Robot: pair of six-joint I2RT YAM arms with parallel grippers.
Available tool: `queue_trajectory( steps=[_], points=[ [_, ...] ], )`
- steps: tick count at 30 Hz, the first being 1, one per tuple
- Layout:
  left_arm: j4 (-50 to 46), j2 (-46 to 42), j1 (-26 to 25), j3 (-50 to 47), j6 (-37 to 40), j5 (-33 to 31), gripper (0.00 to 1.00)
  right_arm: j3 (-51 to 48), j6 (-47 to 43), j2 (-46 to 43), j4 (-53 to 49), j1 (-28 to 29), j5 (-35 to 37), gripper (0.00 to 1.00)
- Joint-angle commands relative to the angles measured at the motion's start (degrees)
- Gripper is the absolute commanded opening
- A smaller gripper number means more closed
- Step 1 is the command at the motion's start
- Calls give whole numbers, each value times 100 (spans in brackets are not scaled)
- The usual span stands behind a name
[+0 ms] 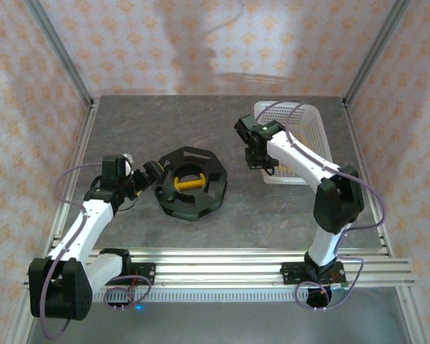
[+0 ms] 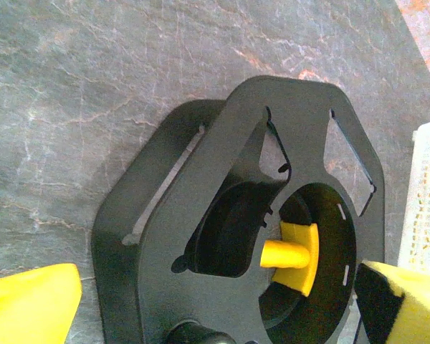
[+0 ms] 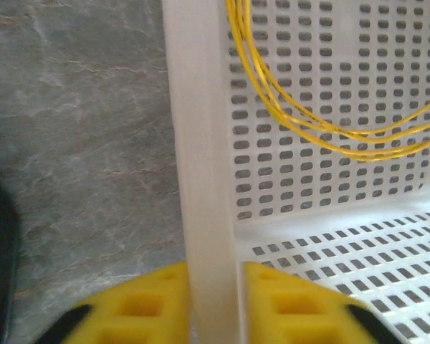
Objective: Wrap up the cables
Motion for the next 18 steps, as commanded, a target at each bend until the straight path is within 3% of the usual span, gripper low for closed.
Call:
queue_trajectory(
  steps=[1,3,8,11,18],
  points=[
    [44,84,46,187,-51,144,99,2,223,-746,-393,104,18,40],
    [15,130,50,250,-32,103,99,-44,325,-1114,-523,104,-15,62],
    [77,462,51,387,-7,100,100,-310,454,-1893,-508,82,183,93],
    [313,895,50,429,-60,346,99,-471,482,-2097,-359,-121,328,96],
    [1449,1879,43,340,-513,1397,85,-1152,576,-2728,378,-335,132,99]
  ],
)
